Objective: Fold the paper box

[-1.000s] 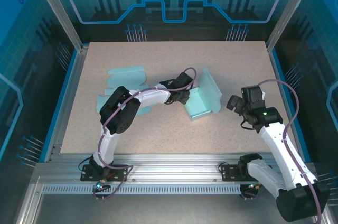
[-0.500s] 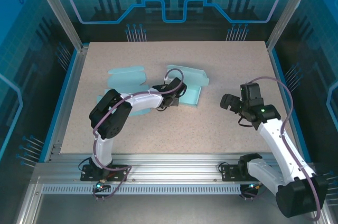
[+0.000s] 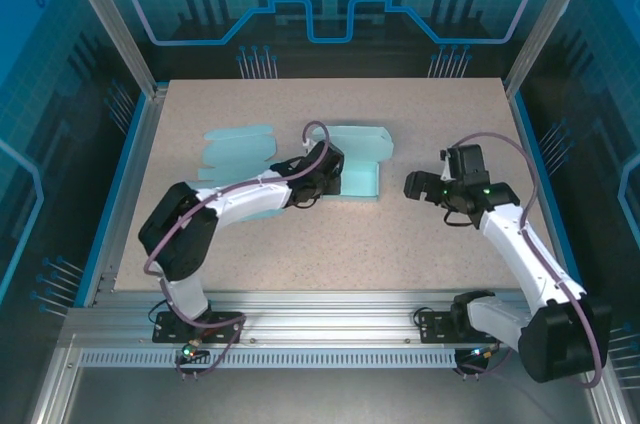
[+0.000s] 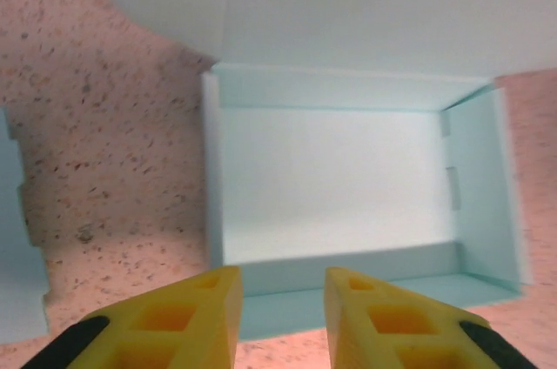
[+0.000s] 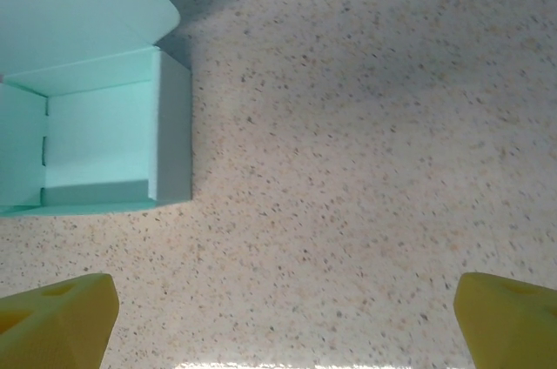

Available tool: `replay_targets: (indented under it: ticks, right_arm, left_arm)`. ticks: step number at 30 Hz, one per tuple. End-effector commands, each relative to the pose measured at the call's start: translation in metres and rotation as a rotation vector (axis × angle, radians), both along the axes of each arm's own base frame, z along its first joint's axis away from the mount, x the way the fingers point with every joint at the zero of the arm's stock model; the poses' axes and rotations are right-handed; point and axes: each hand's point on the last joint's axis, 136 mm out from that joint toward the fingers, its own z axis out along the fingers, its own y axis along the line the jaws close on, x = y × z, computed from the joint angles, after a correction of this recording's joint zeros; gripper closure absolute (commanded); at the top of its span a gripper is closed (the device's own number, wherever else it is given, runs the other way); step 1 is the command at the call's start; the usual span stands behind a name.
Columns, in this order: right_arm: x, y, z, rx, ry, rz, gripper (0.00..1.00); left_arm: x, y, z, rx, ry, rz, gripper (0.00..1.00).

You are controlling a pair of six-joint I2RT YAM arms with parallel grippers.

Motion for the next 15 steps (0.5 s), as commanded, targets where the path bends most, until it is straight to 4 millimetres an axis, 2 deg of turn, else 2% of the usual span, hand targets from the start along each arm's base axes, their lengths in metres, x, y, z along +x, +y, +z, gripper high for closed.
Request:
replay_targets:
  ticks: [1, 5, 9, 13, 15]
  right_arm:
    - [0.021, 0.012, 0.026, 0.018, -0.090, 0.075, 0.00]
    - [0.034, 0.016, 0.033, -0.003, -0.119, 0.116, 0.00]
    - [0.050, 0.019, 0.038, -0.028, -0.152, 0.158, 0.00]
    - [0.068, 0.024, 0.039, -0.034, -0.193, 0.185, 0.01]
    - [0.076, 0.028, 0.039, -0.030, -0.201, 0.205, 0.02]
  left_arm:
    - [-0.003, -0.004, 0.030, -0.069, -0.081, -0.043, 0.58]
    - [0.009, 0.019, 0.058, -0.012, -0.190, -0.080, 0.49]
    - [0.030, 0.036, 0.079, 0.029, -0.297, -0.177, 0.45]
    - [0.056, 0.055, 0.076, 0.021, -0.331, -0.213, 0.42]
    - [0.064, 0.057, 0.071, -0.017, -0.326, -0.259, 0.38]
